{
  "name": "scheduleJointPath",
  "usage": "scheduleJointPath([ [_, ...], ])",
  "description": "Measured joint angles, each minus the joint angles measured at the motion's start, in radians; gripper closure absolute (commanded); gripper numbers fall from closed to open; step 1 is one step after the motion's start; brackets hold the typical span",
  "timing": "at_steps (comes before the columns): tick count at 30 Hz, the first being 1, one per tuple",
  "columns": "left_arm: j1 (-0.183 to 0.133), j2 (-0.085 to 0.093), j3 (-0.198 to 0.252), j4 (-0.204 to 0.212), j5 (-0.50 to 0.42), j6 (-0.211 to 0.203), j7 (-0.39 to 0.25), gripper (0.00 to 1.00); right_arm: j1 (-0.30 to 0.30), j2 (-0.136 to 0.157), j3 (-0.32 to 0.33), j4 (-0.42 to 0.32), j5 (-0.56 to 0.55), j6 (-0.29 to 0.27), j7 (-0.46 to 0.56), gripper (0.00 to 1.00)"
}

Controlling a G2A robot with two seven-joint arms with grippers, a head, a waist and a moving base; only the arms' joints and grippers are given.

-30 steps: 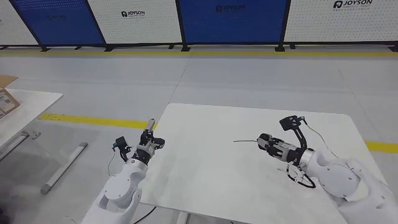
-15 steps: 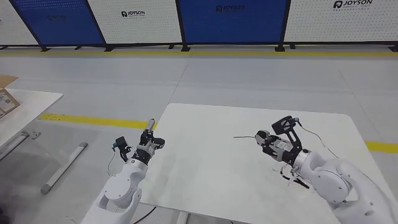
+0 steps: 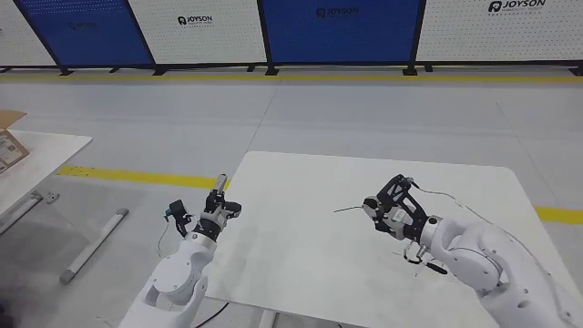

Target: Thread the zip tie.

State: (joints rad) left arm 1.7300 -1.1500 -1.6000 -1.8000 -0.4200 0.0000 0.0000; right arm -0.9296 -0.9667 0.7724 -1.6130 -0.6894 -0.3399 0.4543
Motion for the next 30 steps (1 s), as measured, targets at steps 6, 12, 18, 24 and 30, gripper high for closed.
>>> scheduleJointPath([
  [6,-0.01,0.007,-0.032,-0.043,-0.047,0.103,-0.108,0.0,0.0,0.0,0.0,0.0,0.0,0.0,0.0,1.0],
  [12,-0.041,0.036,-0.079,-0.099,0.019,0.335,-0.378,0.0,0.0,0.0,0.0,0.0,0.0,0.0,0.0,1.0],
  [18,-0.094,0.055,-0.031,-0.042,0.086,0.339,-0.501,0.0,0.0,0.0,0.0,0.0,0.0,0.0,0.0,1.0],
  [24,-0.093,0.054,-0.033,-0.043,0.085,0.34,-0.496,0.0,0.0,0.0,0.001,-0.001,-0.002,0.002,-0.002,1.0],
  [30,-0.107,0.05,-0.023,-0.021,-0.002,0.34,-0.497,0.0,0.02,-0.024,-0.031,-0.021,-0.199,0.059,-0.119,1.0],
])
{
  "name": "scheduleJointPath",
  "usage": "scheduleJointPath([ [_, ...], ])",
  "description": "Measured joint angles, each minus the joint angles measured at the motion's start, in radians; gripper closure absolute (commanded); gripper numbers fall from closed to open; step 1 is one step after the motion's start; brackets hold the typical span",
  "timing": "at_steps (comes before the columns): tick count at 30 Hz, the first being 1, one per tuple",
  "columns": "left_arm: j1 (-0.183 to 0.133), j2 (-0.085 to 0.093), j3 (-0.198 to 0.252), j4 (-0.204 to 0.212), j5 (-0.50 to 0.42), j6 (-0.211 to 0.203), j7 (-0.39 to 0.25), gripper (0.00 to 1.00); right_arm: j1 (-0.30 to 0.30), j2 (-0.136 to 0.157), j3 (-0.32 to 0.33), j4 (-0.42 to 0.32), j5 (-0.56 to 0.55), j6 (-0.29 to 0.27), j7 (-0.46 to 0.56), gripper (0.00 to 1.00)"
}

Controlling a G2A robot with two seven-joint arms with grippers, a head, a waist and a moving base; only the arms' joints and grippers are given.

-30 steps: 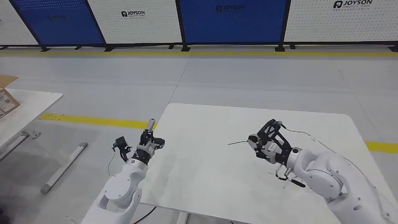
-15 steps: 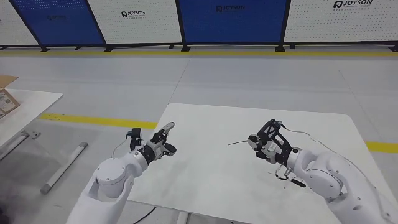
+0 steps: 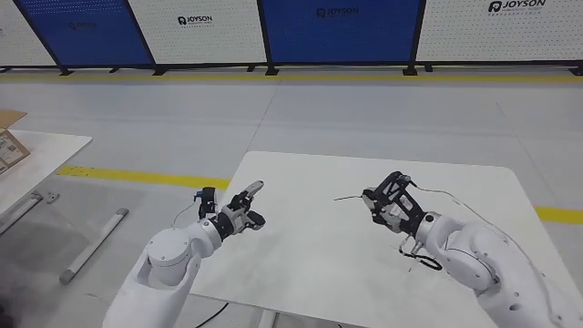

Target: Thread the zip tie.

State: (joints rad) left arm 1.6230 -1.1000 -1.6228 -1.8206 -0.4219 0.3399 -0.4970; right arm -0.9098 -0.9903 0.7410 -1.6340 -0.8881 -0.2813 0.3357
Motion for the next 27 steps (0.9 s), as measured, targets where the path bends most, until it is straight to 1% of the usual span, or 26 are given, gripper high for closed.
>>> scheduleJointPath([
  [4,-0.011,0.003,0.029,0.015,-0.047,0.0,-0.027,0.0,0.041,-0.033,-0.075,-0.004,-0.153,0.011,-0.026,1.0],
  [7,-0.025,0.008,0.062,0.026,-0.063,0.0,-0.03,0.0,0.077,-0.059,-0.126,0.005,-0.22,-0.013,-0.015,1.0],
  [9,-0.037,0.011,0.083,0.036,-0.072,0.0,-0.024,0.0,0.096,-0.074,-0.149,0.016,-0.238,-0.029,-0.007,1.0],
  [10,-0.047,0.013,0.098,0.047,-0.087,0.0,-0.024,0.0,0.104,-0.081,-0.158,0.022,-0.24,-0.036,-0.004,1.0],
  [13,-0.071,0.019,0.122,0.076,-0.112,0.0,-0.015,0.0,0.105,-0.082,-0.159,0.024,-0.24,-0.037,-0.003,1.0],
  [23,-0.072,0.019,0.123,0.077,-0.112,0.0,-0.012,0.0,0.103,-0.082,-0.16,0.022,-0.247,-0.037,-0.003,1.0],
  [27,-0.081,0.019,0.153,0.083,-0.117,0.0,-0.024,0.0,0.112,-0.093,-0.184,0.01,-0.364,-0.058,-0.018,1.0],
])
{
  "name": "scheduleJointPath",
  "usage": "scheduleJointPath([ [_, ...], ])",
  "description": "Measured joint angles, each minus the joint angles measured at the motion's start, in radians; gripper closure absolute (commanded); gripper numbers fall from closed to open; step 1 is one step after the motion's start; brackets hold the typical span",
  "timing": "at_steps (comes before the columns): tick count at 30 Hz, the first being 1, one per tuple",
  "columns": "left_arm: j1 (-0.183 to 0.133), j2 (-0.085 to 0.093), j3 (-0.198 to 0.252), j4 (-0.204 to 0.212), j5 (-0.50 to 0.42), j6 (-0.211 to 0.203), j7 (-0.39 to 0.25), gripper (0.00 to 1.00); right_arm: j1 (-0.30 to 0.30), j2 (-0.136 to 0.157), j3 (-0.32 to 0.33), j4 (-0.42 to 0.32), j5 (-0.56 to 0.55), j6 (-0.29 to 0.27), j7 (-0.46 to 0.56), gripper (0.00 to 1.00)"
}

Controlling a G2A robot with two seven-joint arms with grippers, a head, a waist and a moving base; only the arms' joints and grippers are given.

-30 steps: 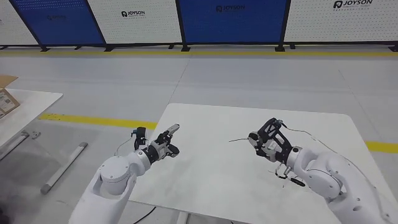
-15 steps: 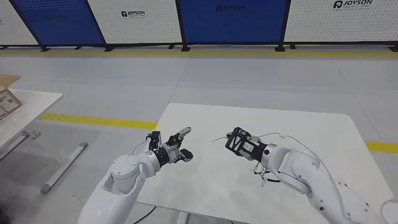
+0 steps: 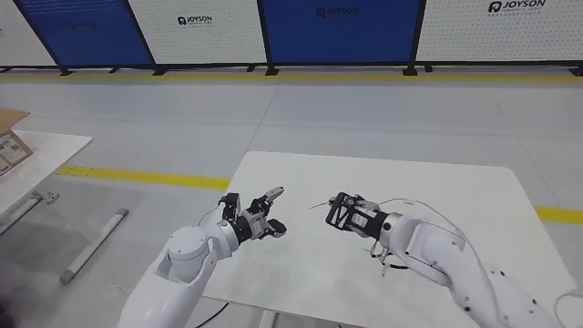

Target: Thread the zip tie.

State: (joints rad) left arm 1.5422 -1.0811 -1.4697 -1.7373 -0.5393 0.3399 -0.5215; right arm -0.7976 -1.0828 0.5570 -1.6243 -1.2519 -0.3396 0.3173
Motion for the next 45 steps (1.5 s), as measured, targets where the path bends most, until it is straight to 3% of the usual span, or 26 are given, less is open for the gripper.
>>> scheduleJointPath([
  [7,-0.031,0.019,0.051,0.051,-0.075,0.0,-0.101,0.0,0.053,-0.036,-0.061,0.028,-0.098,0.0,-0.058,1.0],
  [21,-0.041,0.017,0.07,0.059,-0.11,-0.001,-0.081,0.0,0.048,-0.037,-0.06,0.03,-0.104,0.004,-0.058,1.0],
  [24,-0.059,0.014,0.094,0.089,-0.168,0.0,-0.075,0.0,0.041,-0.04,-0.06,0.023,-0.157,0.001,-0.078,1.0],
  [30,-0.13,0.021,0.163,0.191,-0.33,0.0,-0.071,0.0,0.05,-0.046,-0.1,0.016,-0.265,-0.001,-0.103,1.0],
  [38,-0.132,0.021,0.167,0.193,-0.338,-0.003,-0.069,0.0,0.05,-0.046,-0.1,0.016,-0.266,0.0,-0.104,1.0],
  [45,-0.143,0.018,0.175,0.214,-0.51,0.0,-0.077,0.0,0.05,-0.046,-0.1,0.016,-0.266,0.0,-0.104,1.0],
])
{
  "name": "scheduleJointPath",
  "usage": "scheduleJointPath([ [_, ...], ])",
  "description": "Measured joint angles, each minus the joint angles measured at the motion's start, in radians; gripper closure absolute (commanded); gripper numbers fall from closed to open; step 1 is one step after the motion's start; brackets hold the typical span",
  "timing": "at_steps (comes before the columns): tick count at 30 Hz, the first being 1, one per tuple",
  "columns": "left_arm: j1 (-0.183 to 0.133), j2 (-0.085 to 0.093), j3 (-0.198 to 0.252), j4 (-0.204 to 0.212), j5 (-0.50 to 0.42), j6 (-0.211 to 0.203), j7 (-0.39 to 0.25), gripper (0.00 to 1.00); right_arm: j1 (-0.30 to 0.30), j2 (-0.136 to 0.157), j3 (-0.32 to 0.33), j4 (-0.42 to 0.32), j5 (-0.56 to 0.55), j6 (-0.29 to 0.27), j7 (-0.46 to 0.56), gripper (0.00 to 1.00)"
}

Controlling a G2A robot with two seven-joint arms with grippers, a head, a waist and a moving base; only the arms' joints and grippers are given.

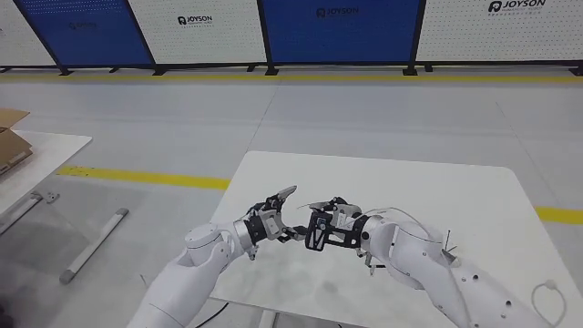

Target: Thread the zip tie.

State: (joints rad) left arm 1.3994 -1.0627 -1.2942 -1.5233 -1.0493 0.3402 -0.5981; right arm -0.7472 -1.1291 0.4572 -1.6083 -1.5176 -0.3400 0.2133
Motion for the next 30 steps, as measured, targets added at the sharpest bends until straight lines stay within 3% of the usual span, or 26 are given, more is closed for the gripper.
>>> scheduleJointPath([
  [9,-0.01,0.005,0.008,0.008,-0.014,0.0,0.021,0.0,-0.006,0.0,-0.008,-0.005,-0.038,0.0,0.004,1.0],
  [16,-0.008,0.002,0.017,-0.001,0.008,-0.025,0.082,0.0,0.005,-0.001,-0.025,-0.016,-0.052,0.0,0.015,1.0],
  [24,-0.007,0.001,0.019,-0.001,0.011,-0.027,0.084,0.0,0.005,-0.001,-0.025,-0.016,-0.052,0.0,0.015,1.0],
  [27,-0.004,0.0,0.023,-0.007,0.012,-0.045,0.095,0.0,0.005,-0.001,-0.025,-0.016,-0.052,0.0,0.015,1.0],
  [29,-0.002,-0.001,0.021,-0.007,0.013,-0.052,0.096,0.42,0.005,-0.001,-0.025,-0.016,-0.052,0.0,0.015,1.0],
  [30,-0.001,0.0,0.019,-0.006,0.013,-0.05,0.098,0.51,0.005,-0.001,-0.025,-0.016,-0.052,0.0,0.015,1.0],
])
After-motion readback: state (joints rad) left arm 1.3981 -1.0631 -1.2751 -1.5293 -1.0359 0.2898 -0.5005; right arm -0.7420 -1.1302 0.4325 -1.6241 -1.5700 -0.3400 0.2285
